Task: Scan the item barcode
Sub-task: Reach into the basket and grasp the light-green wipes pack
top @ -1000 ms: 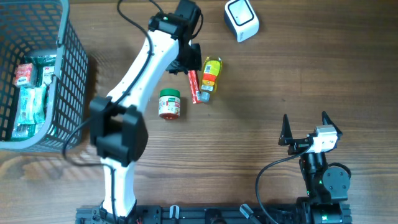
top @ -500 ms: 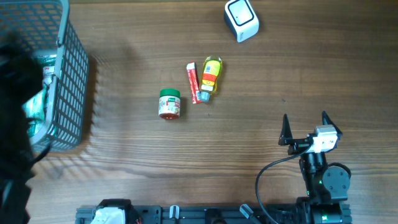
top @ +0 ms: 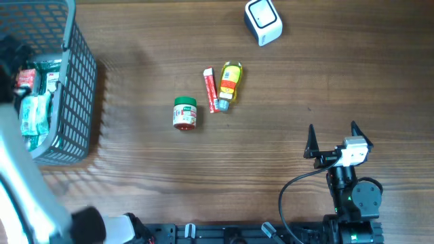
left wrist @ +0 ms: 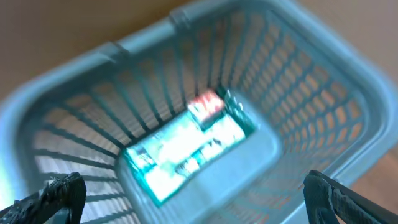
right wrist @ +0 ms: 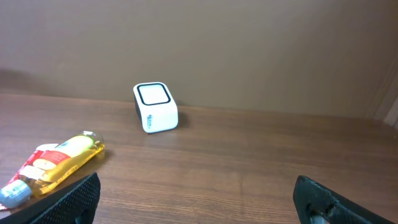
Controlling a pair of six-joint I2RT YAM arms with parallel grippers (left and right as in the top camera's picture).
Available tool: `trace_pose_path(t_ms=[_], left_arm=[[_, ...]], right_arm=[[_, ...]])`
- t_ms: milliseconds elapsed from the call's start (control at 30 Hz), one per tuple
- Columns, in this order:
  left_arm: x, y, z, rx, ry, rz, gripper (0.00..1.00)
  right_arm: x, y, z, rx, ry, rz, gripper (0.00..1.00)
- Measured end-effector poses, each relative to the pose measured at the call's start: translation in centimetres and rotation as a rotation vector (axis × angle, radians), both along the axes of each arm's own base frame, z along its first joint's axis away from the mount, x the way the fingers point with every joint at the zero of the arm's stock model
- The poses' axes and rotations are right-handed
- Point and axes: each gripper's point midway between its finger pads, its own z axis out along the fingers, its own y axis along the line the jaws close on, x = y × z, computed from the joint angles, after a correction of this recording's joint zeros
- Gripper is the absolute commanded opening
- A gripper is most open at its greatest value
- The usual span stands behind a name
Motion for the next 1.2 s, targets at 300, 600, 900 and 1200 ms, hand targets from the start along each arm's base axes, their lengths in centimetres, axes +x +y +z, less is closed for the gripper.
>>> trace_pose_path(t_ms=[300, 600, 900, 1200], left_arm=[[4.4, 3.4, -10.6, -0.173, 0.211, 0.007, 0.98], [2.6, 8.7, -16.2, -0.258, 0.306, 0.151, 0.93], [3.5, 9.2, -18.5, -0.249, 0.375, 0.084, 0.88], [3.1, 8.9, -22.9, -0.254, 0.469, 0.008, 0.93]], right_arm=[[0.0, 0.0, 0.0, 0.0, 0.0, 0.0, 0.99], [0.0, 0.0, 0.0, 0.0, 0.0, 0.0, 1.0], [0.0, 0.0, 0.0, 0.0, -0.001, 0.0, 1.0], [0.0, 0.0, 0.0, 0.0, 0.0, 0.0, 1.0]])
